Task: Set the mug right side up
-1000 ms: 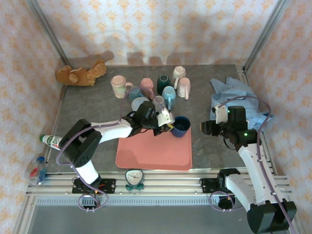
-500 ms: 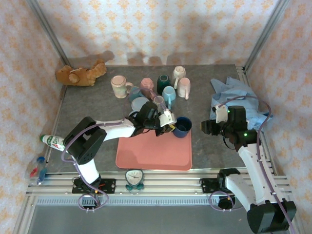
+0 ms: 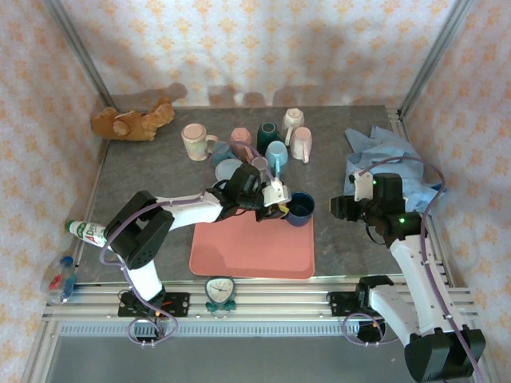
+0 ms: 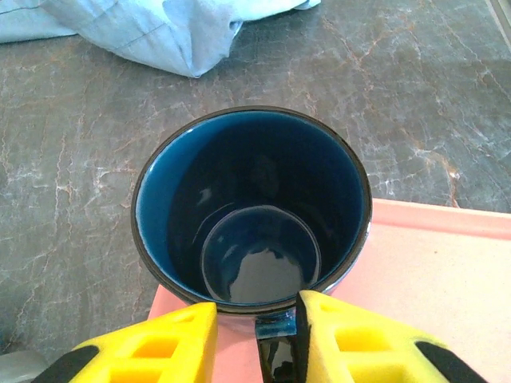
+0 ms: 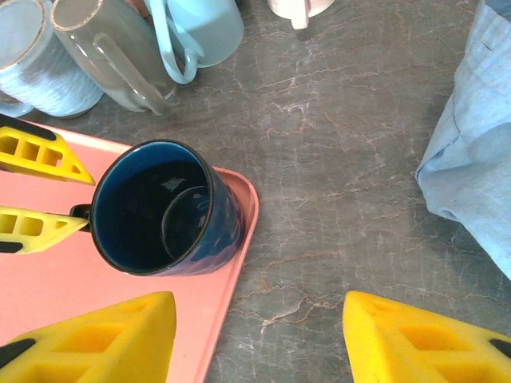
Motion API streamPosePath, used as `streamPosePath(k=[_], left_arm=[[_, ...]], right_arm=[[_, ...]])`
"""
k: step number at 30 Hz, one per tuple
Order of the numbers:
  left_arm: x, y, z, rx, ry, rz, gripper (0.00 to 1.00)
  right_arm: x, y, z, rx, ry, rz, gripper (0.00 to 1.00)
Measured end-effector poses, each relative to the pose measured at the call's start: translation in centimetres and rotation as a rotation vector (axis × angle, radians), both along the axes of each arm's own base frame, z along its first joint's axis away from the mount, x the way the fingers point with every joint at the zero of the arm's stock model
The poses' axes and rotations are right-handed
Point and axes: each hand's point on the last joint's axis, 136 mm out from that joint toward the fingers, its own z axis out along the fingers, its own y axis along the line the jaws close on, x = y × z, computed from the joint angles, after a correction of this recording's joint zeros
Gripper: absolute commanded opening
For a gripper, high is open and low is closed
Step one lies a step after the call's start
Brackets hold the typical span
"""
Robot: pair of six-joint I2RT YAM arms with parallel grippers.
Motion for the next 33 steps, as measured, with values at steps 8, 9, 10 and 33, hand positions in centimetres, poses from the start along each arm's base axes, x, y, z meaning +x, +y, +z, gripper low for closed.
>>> streamPosePath(k=[8,9,10,33], left_arm=[[-0.2,0.7,0.7,0.007,-0.010,0.013,0.41],[-0.3,1.0,1.2,0.000,-0.015,0.018,0.41],[-0.2,1.3,2.2,-0.016,-0.020,0.030,0.42],[-0.6,12.4,16.1,-0.225,-0.017,0.367,0.53]], right_arm=[[0.2,-0.2,0.5,0.009,0.000,-0.030,0.61],[0.2,-0.2,0.8,0.016,-0.004,-0.036,0.61],[0.3,-0.1,1.2,0.030,-0.006,-0.045,0.61],[14.5,4.1,2.6,0.151,0.169,-0.229,0.48]])
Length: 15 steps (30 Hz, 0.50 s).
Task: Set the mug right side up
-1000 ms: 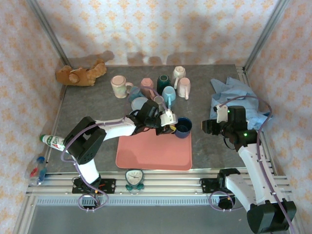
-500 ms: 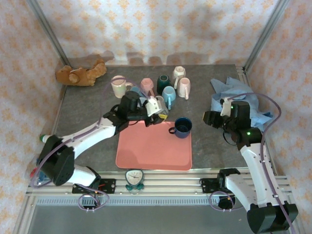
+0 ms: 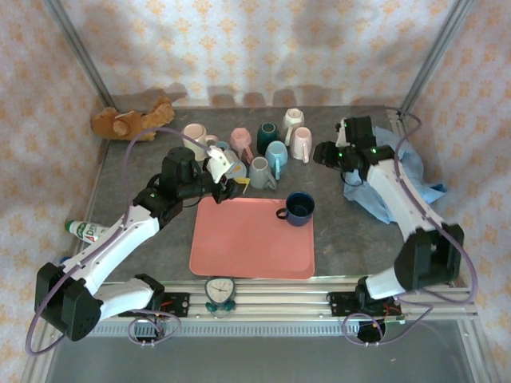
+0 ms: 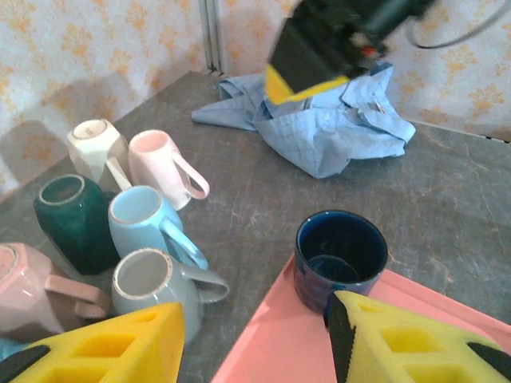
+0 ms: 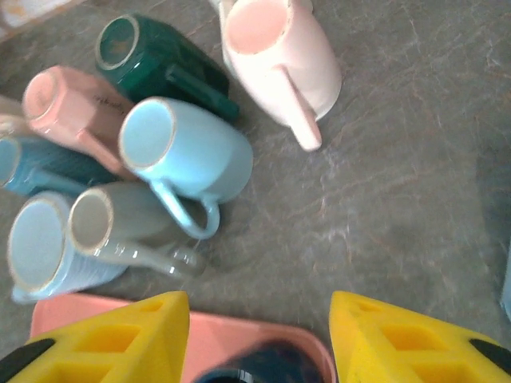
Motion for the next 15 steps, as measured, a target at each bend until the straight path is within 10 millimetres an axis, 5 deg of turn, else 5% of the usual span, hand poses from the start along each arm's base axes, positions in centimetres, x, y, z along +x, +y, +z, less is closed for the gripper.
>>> streamPosePath(k=[6,15], left_arm=[[-0.7,0.5,-0.9,0.033,0.041,0.004,0.56],[-0.5,0.9,-1.1,0.048,0.042,0.033,0.58]], right_arm=[[3.7,0.4,-3.6,-0.063,0.078,0.031,0.46],[6.6,0.7,-7.0,-0.132,0.119,0.091,0.46]])
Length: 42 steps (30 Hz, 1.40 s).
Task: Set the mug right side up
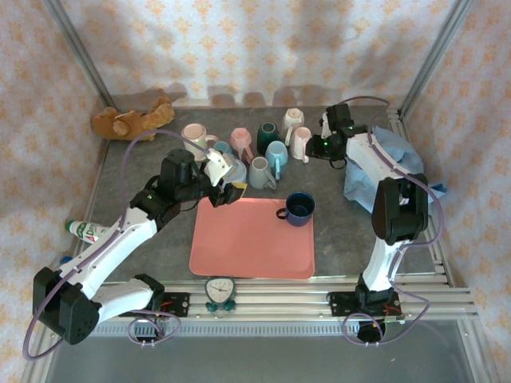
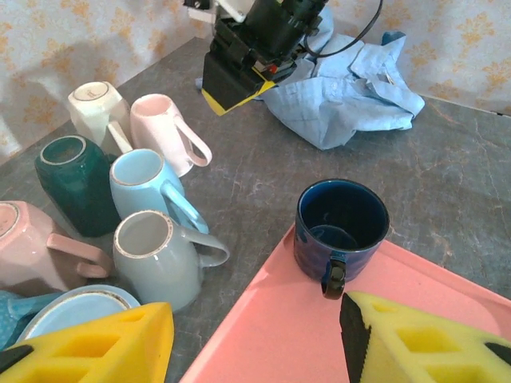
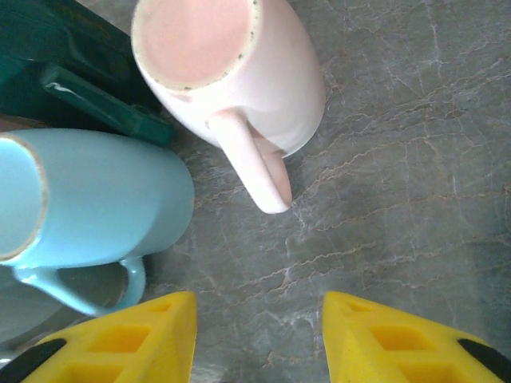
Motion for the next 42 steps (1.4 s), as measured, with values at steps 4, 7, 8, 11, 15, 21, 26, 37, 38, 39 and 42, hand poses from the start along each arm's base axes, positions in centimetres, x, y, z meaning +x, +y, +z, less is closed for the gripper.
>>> streamPosePath(k=[4,7,8,11,15,21,26,37,38,39,42], left_arm=[[0.4,-0.1,-1.1,0.009,0.035,0.009,0.58],[0.8,-0.3,-2.1,0.014,0.073,0.015,0.59],[0.9,-0.3,-2.4,0.015,0.082,0.017,0.59],[1.1,-0.4,-3.0,0.019,0.104,0.025,0.59],[1.2,-0.4,-3.2,0.018,0.116,0.032,0.59],[1.8,-0.3,-3.2,-0.004,0.133,0.068,0.58],[3.2,-0.2,-1.7,-0.080,0.109,0.142,0.58],[3.9,0.3,-1.8,-0.110,0.113,0.199,0.58],[3.9,0.2,-1.8,-0.109,0.113,0.199,0.58],[3.9,0.2,-1.8,-0.110,0.113,0.199,0.58],[3.9,0.2,-1.8,-0.109,0.113,0.198,0.58]], right_arm=[[0.8,0.1,-1.4,-0.025,0.014,0.031,0.46],[1.3,0.3,-2.0,-0.041,0.014,0.053,0.46],[1.5,0.4,-2.1,-0.045,0.011,0.061,0.45],[2.1,0.6,-2.3,-0.050,0.005,0.074,0.44],[3.1,0.8,-2.6,-0.053,-0.006,0.083,0.41],[3.7,1.0,-4.0,-0.054,0.003,0.085,0.39],[4.0,1.2,-4.3,-0.047,-0.004,0.089,0.39],[4.7,1.7,-5.8,-0.038,0.000,0.094,0.33],[4.7,1.7,-6.0,-0.038,0.003,0.094,0.33],[4.7,1.7,-6.2,-0.039,0.006,0.095,0.32],[4.7,2.0,-6.5,-0.044,0.009,0.100,0.32]])
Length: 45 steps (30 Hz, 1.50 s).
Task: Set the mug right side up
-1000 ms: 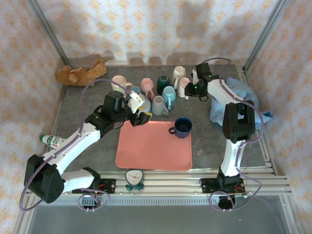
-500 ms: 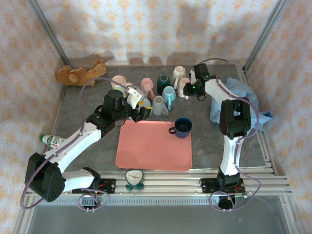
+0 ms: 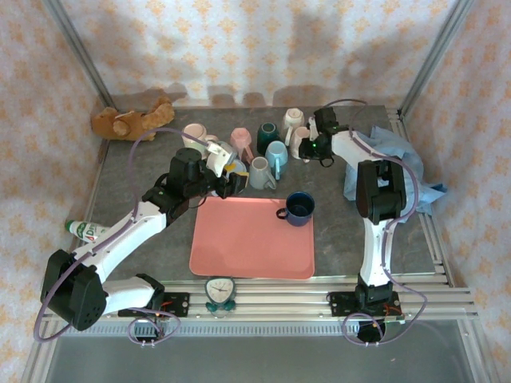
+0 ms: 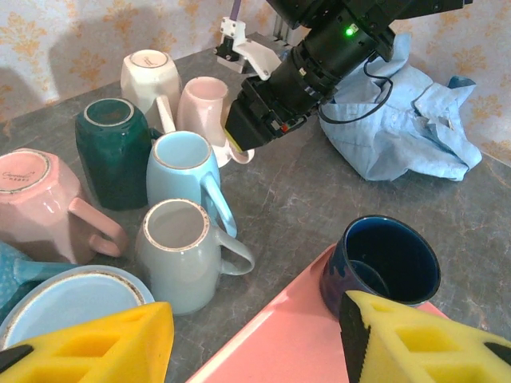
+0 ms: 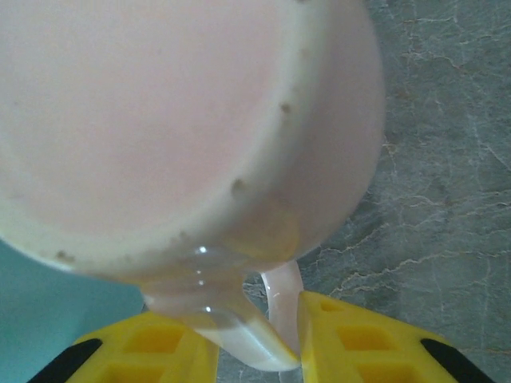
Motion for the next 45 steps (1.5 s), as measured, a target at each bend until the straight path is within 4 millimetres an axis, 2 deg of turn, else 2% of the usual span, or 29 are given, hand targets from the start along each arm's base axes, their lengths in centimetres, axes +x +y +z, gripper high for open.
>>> streamPosePath(k=[6,13,20,26,31,35,40,45], left_arm=[[-0.1,-0.1,0.0,0.001,0.000,-0.002,0.58],[-0.2,-0.3,0.0,0.006,-0.003,-0.013,0.58],[-0.3,-0.4,0.0,0.006,-0.004,-0.017,0.58],[-0.3,-0.4,-0.1,0.013,-0.010,-0.021,0.57],[-0.4,-0.5,-0.1,0.013,-0.010,-0.022,0.57],[-0.1,-0.2,-0.1,0.013,-0.006,0.004,0.56],[0.1,0.0,-0.1,0.002,0.008,0.032,0.56],[0.3,0.1,0.1,-0.029,0.026,0.058,0.56]], right_arm=[[0.9,0.6,0.6,-0.033,-0.032,0.004,0.32],[1.5,0.8,0.3,-0.082,-0.036,0.005,0.31],[1.6,0.4,0.0,-0.125,-0.031,0.005,0.20],[1.5,0.3,0.0,-0.150,-0.030,0.009,0.01],[1.1,0.1,0.1,-0.153,-0.022,0.009,0.00],[-0.7,-0.1,0.4,-0.141,0.003,0.007,0.00],[-3.3,-0.1,2.6,-0.088,0.012,-0.012,0.00],[-5.6,0.3,7.1,0.007,-0.050,-0.035,0.00]])
